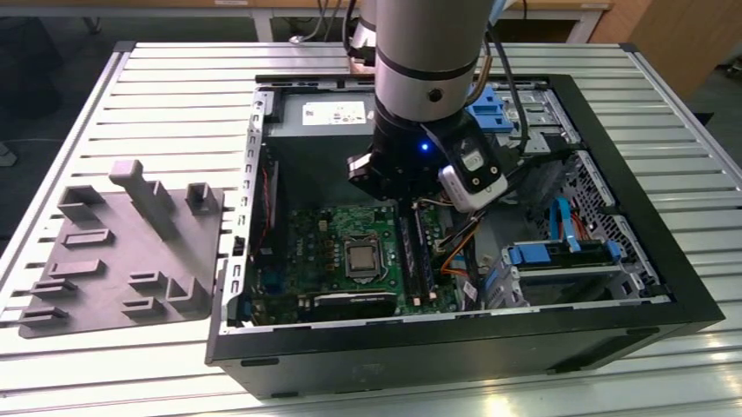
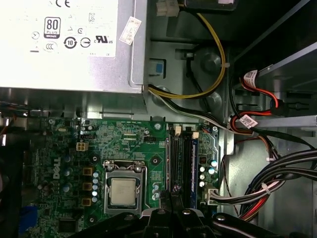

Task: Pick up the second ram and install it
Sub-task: 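Insert the second ram into the second slot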

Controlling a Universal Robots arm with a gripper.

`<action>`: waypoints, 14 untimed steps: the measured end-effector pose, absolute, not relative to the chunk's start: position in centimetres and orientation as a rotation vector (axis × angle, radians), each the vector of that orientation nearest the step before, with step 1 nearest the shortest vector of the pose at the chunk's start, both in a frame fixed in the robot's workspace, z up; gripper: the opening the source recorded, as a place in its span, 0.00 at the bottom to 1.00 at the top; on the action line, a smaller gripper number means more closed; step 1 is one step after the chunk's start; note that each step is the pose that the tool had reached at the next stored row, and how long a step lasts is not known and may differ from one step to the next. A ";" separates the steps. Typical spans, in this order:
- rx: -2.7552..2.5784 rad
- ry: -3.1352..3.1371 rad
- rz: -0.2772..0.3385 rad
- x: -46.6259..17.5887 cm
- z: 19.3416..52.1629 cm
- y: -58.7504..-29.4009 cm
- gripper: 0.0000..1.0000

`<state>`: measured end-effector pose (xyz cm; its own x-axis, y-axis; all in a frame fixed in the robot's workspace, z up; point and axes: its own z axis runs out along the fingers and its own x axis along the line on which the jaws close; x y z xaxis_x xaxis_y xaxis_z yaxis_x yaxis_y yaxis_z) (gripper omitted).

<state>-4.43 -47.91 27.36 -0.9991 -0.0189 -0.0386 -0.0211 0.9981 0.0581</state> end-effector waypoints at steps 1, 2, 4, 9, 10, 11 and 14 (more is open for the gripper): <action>-0.031 3.102 0.091 -4.4 27.3 -47.9 0.12; -0.031 3.102 0.091 -4.4 27.3 -47.9 0.12; -0.030 3.102 0.091 -4.4 27.2 -47.9 0.12; -0.030 3.102 0.091 -4.4 27.1 -47.9 0.12; -0.030 3.102 0.091 -4.4 27.1 -47.9 0.12; -0.030 3.102 0.091 -4.4 27.1 -47.9 0.12; -0.030 3.102 0.091 -4.4 27.0 -47.9 0.12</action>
<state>-4.41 -47.91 26.98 -0.9991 -0.0184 -0.0386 -0.0206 0.9981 0.0582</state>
